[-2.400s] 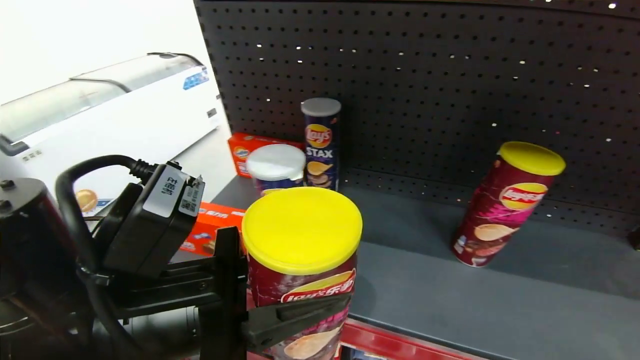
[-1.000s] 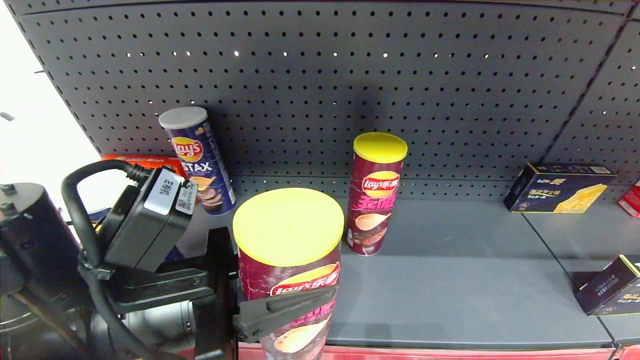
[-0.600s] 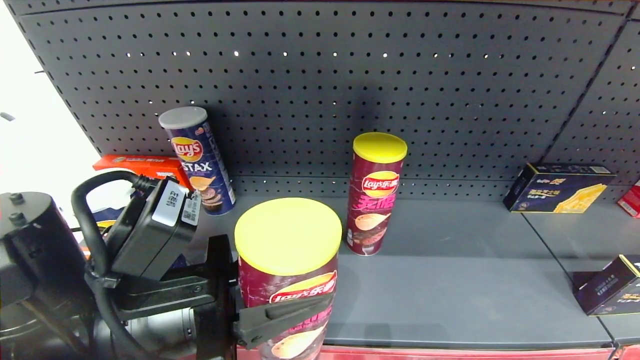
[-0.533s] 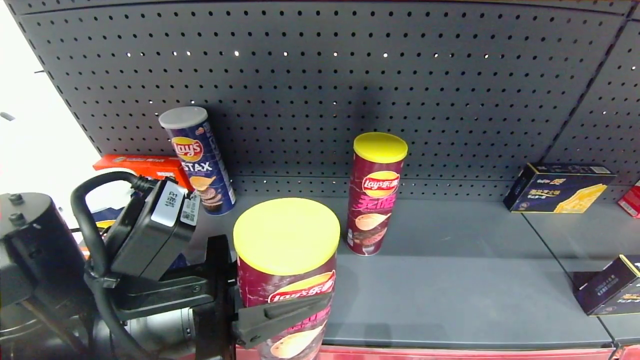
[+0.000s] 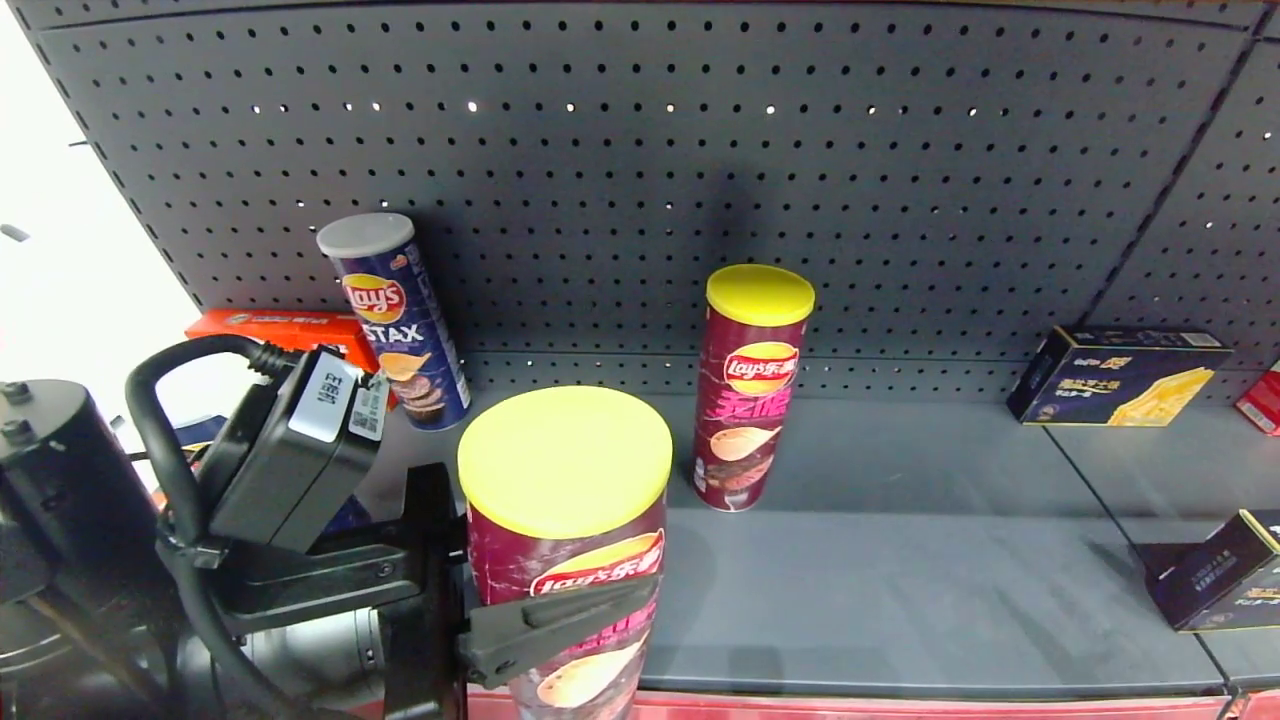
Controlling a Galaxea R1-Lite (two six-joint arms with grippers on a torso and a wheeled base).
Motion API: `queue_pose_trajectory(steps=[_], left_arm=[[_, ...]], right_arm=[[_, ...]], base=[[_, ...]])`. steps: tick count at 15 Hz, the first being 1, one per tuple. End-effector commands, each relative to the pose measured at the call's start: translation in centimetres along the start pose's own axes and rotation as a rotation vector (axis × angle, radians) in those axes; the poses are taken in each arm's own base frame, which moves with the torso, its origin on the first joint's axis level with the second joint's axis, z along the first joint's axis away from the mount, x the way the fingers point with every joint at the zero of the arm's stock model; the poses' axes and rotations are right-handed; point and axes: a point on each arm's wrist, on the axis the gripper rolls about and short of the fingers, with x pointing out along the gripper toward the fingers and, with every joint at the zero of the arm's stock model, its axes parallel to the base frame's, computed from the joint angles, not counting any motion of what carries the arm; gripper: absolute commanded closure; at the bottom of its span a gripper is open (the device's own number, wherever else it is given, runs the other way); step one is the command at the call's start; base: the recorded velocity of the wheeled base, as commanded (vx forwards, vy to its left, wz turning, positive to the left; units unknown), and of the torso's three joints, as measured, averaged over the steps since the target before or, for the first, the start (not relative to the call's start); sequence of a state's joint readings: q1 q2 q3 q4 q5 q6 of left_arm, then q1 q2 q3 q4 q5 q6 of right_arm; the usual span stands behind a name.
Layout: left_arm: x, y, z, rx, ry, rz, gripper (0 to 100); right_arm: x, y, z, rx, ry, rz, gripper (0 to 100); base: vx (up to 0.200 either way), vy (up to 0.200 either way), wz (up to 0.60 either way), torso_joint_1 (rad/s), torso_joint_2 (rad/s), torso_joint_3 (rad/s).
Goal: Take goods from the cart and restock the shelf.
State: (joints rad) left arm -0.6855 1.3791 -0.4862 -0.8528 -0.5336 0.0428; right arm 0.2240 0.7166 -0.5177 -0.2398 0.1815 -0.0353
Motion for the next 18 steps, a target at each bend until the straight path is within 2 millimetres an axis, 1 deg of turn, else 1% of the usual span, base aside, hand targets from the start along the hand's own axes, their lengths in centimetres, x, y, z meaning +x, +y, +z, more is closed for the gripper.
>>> queue_pose_trajectory(steps=[1,2,4,5,6,7,9,10,11,12,13,14,15,18], left_arm=[[0.0,0.0,0.1,0.002,-0.003,0.003,100],[0.0,0.0,0.1,0.002,-0.003,0.006,100],[-0.3,0.5,0.1,0.002,-0.003,0.034,100],[-0.3,0.6,0.1,0.002,-0.003,0.037,100],[-0.3,0.6,0.1,0.003,-0.004,0.038,100],[-0.3,0.6,0.1,0.001,-0.002,0.043,100],[-0.3,0.6,0.1,0.001,-0.001,0.055,100],[-0.3,0.6,0.1,0.001,-0.004,0.060,100],[-0.3,0.6,0.2,0.002,-0.005,0.060,100],[-0.4,0.9,0.3,0.004,-0.010,0.072,100],[-0.5,0.9,0.3,0.004,-0.010,0.077,100],[-0.6,1.1,0.3,0.005,-0.011,0.083,100],[-0.7,1.2,0.4,0.006,-0.013,0.091,100],[-0.9,1.3,0.5,0.006,-0.016,0.099,100]], right_arm=[[5.4,-0.6,-0.2,0.006,0.086,0.051,0],[6.1,-0.6,-0.2,0.010,0.099,0.079,0],[8.4,-0.6,-0.7,0.029,0.145,0.212,0],[9.2,-0.6,-0.8,0.033,0.152,0.245,0],[10.8,-0.9,-1.0,0.027,0.152,0.256,0],[11.7,-1.0,-0.9,0.020,0.133,0.271,0],[13.5,-1.4,-1.0,0.003,0.064,0.436,0],[14.3,-1.5,-1.4,-0.012,0.048,0.489,0],[14.7,-1.5,-1.6,-0.020,0.044,0.517,0],[15.8,-1.6,-2.1,-0.029,0.033,0.595,0],[16.2,-1.6,-2.2,-0.033,0.025,0.621,0],[17.8,-1.8,-2.9,-0.062,-0.001,0.693,0],[19.2,-2.0,-3.4,-0.096,-0.028,0.732,0],[21.5,-2.0,-3.7,-0.117,-0.058,0.790,0]], base=[[0.000,0.000,0.00,0.000,0.00,0.000],[0.000,0.000,0.00,0.000,0.00,0.000],[0.000,0.000,0.00,0.000,0.00,0.000],[0.000,0.000,0.00,0.000,0.00,0.000],[0.000,0.000,0.00,0.000,0.00,0.000],[0.000,0.000,0.00,0.000,0.00,0.000],[0.000,0.000,0.00,0.000,0.00,0.000],[0.000,0.000,0.00,0.000,0.00,0.000],[0.000,0.000,0.00,0.000,0.00,0.000],[0.000,0.000,0.00,0.000,0.00,0.000],[0.000,0.000,0.00,0.000,0.00,0.000],[0.000,0.000,0.00,0.000,0.00,0.000],[0.000,0.000,0.00,0.000,0.00,0.000],[0.000,0.000,0.00,0.000,0.00,0.000]])
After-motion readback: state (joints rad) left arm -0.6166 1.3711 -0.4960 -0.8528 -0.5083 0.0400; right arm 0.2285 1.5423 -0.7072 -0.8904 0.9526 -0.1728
